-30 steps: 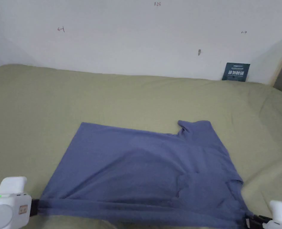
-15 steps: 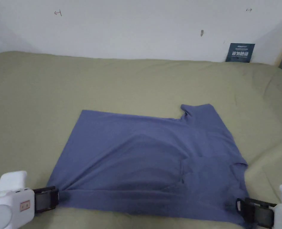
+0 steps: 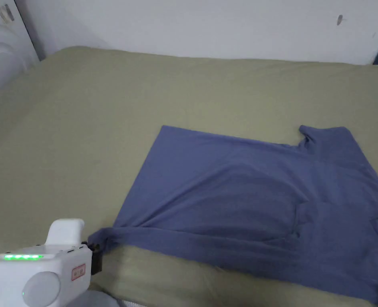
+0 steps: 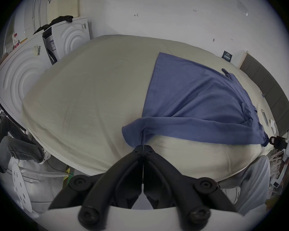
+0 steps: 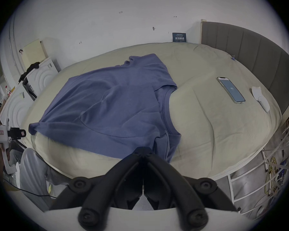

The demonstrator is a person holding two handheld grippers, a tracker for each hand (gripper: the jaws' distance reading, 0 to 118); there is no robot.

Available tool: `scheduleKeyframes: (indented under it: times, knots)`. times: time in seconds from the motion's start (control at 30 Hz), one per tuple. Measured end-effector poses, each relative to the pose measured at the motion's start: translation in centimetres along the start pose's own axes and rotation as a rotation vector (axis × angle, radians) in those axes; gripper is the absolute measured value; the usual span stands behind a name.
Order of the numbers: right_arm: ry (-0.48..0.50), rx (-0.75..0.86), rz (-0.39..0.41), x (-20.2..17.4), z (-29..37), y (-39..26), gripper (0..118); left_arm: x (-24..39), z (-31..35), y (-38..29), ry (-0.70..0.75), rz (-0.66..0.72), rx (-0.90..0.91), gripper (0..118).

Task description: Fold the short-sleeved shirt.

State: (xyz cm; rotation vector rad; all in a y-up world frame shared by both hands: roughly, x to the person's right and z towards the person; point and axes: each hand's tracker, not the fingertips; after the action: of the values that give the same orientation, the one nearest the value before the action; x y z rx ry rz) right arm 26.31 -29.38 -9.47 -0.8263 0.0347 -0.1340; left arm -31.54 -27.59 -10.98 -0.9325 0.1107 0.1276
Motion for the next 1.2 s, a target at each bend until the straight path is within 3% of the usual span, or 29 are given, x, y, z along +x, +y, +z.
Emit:
scheduleKeyframes:
  times: [0.03,0.07,0.13,0.17,0.33,0.37,0.43,0.47,0.53,0.57,0.6,0.7,0.73,0.77,0.8,0.83,0.87,1.03,1.07,1.13,1.17,1.2]
  knots:
    - [-0.004,0.0,0.002,0.0,0.0,0.0,2,-0.3,-0.3,-0.1,0.003,0.006,0.001,2]
    - [0.002,-0.005,-0.001,0.2,-0.1,0.2,2,-0.7,-0.5,0.2,0.018,0.015,-0.001,16]
    - [0.0,0.005,-0.007,0.2,0.2,0.1,2,-1.6,-1.0,0.9,0.036,0.018,-0.002,98]
    - [0.0,0.005,-0.009,0.3,0.2,0.1,2,-0.5,-0.7,0.8,0.069,0.013,-0.008,118]
    - [-0.008,-0.008,-0.022,0.8,-0.3,0.3,2,-0.5,-3.2,2.6,0.059,0.028,-0.041,116]
    - [-0.006,-0.011,-0.027,1.1,-0.6,0.3,2,-0.3,-4.1,2.8,0.054,0.007,-0.066,106]
    - [-0.006,-0.017,-0.029,1.3,-0.7,0.4,2,-0.1,-4.9,3.3,0.04,-0.002,-0.098,62]
    - [-0.01,-0.021,-0.028,1.3,-0.8,0.5,2,0.4,-4.9,3.3,0.023,-0.021,-0.114,50]
    - [-0.01,-0.023,-0.031,1.4,-0.8,0.6,2,1.1,-4.6,3.1,0.016,-0.037,-0.112,45]
    - [-0.009,-0.026,-0.032,1.4,-0.8,0.6,2,0.8,-4.4,3.3,0.004,-0.034,-0.106,30]
    - [-0.008,-0.028,-0.03,1.4,-0.8,0.6,2,1.0,-4.1,3.2,-0.003,-0.028,-0.097,7]
    - [-0.008,-0.033,-0.019,1.6,-0.9,0.7,4,1.2,-3.7,3.5,-0.012,-0.036,-0.098,5]
    - [-0.008,-0.033,-0.018,1.6,-0.9,0.8,13,1.4,-3.6,3.4,-0.011,-0.043,-0.097,6]
    - [-0.011,-0.035,-0.017,1.7,-0.9,1.0,40,1.6,-3.4,3.3,-0.008,-0.051,-0.1,6]
    - [-0.013,-0.043,-0.02,1.7,-1.0,1.1,91,1.7,-3.2,3.2,-0.005,-0.055,-0.097,5]
    - [-0.007,-0.058,-0.019,1.8,-1.3,1.2,112,1.6,-3.3,3.4,-0.004,-0.055,-0.096,6]
    - [-0.002,-0.046,-0.018,1.9,-1.2,1.1,113,1.7,-3.3,3.4,-0.004,-0.056,-0.097,6]
    - [-0.009,-0.093,0.01,1.8,-3.2,1.3,102,2.5,-2.9,3.5,0.005,-0.06,-0.091,6]
    - [-0.014,-0.103,0.02,1.8,-3.5,1.2,89,2.6,-2.9,3.5,0.008,-0.06,-0.09,6]
    - [-0.016,-0.112,0.035,1.9,-3.9,1.2,33,2.4,-3.1,3.6,0.009,-0.053,-0.091,6]
    - [-0.018,-0.116,0.042,2.0,-4.1,1.0,10,2.4,-3.1,3.6,0.01,-0.049,-0.092,6]
    - [-0.017,-0.113,0.046,2.0,-3.8,1.0,7,2.4,-3.1,3.6,0.013,-0.045,-0.095,6]
